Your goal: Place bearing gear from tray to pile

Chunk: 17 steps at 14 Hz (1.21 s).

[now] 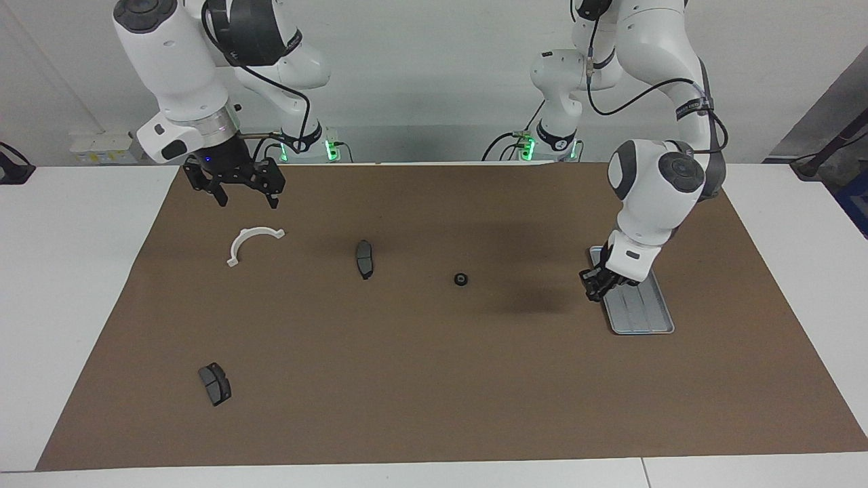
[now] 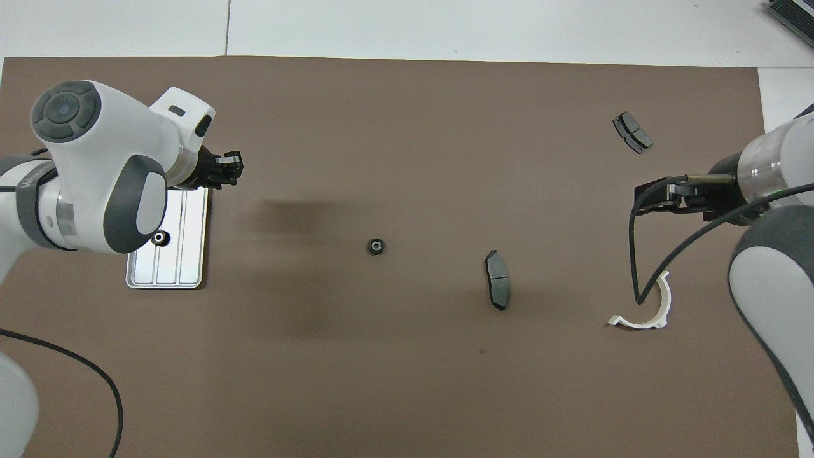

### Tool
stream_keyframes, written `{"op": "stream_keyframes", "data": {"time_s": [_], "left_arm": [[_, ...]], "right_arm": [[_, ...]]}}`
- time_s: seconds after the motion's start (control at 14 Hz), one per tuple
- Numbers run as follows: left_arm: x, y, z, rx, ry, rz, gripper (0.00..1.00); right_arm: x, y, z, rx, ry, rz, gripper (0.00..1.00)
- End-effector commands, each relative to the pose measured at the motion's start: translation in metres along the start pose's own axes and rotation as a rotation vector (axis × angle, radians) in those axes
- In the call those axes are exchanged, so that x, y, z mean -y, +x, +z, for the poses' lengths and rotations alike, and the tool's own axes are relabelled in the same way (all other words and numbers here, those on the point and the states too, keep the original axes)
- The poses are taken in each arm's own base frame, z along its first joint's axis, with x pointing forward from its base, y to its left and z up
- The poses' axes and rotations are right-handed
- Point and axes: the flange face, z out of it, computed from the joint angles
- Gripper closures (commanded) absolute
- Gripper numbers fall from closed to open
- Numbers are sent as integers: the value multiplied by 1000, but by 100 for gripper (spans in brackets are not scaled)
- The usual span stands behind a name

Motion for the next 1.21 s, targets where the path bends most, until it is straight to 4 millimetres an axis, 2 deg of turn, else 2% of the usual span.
{"op": "stream_keyframes", "data": {"time_s": [0.0, 1.14], "left_arm": [[-7, -6, -9, 3, 11, -16, 87], [10, 8, -16, -27, 4, -31, 87]], "right_arm": [[-3, -5, 0, 2, 5, -18, 0], [-8, -4, 0, 3, 5, -8, 0]]}}
